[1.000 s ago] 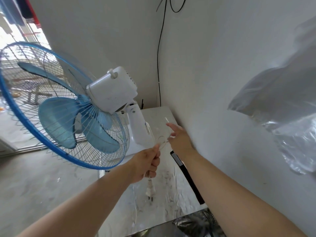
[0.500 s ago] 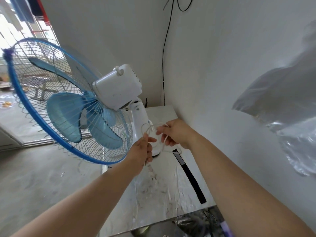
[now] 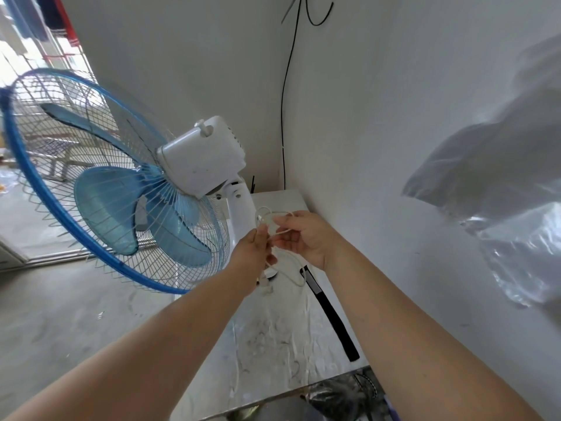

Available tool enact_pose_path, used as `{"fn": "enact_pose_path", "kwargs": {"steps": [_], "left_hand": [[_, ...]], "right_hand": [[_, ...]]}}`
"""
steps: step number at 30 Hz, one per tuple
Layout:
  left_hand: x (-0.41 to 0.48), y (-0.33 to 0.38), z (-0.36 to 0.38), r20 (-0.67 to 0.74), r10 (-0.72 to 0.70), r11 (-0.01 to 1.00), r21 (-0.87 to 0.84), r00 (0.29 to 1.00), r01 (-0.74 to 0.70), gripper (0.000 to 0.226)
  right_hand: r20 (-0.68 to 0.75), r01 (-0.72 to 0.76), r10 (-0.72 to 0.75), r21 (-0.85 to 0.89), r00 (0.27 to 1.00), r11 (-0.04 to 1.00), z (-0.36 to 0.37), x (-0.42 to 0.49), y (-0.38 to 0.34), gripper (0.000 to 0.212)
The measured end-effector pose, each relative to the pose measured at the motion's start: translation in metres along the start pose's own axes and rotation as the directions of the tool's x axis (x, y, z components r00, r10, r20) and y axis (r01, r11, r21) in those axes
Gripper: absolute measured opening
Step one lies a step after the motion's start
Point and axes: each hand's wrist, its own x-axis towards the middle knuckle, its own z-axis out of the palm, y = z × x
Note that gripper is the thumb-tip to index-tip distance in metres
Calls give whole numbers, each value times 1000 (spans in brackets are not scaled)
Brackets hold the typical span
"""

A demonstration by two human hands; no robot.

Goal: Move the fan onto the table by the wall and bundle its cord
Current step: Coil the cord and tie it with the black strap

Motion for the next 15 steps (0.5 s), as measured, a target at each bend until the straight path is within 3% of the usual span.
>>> {"fn": "enact_pose_path", "kwargs": {"steps": [2, 4, 6, 8, 10, 13, 15], "left_hand": [[2, 0, -2, -8, -55, 984, -172, 998, 53, 40], [2, 2, -5, 16, -86, 947, -308, 996, 87, 39], [2, 5, -7, 25, -76, 923, -375, 997, 80, 38], [2, 7, -7, 31, -62, 918, -391, 998, 69, 39], [1, 9, -6, 61, -67, 920, -382, 996, 85, 40], [-4, 8, -2, 93, -84, 946, -304, 992, 108, 42], [-6, 4, -2, 75, -86, 983, -154, 993, 97, 42]], "right_hand": [[-199, -13, 11, -12, 980, 1000, -11, 5, 6, 21], [-362, -189, 132, -125, 923, 974, -24, 5, 20, 28], [-362, -418, 313, -261, 878, 870, -30, 0, 41, 40], [-281, -528, 459, -268, 843, 806, -30, -3, 61, 50], [-186, -503, 486, -55, 854, 862, -27, 0, 70, 46], [-194, -277, 372, 389, 908, 879, -23, 11, 66, 19], [-230, -190, 304, 411, 925, 892, -23, 15, 61, 14]]}}
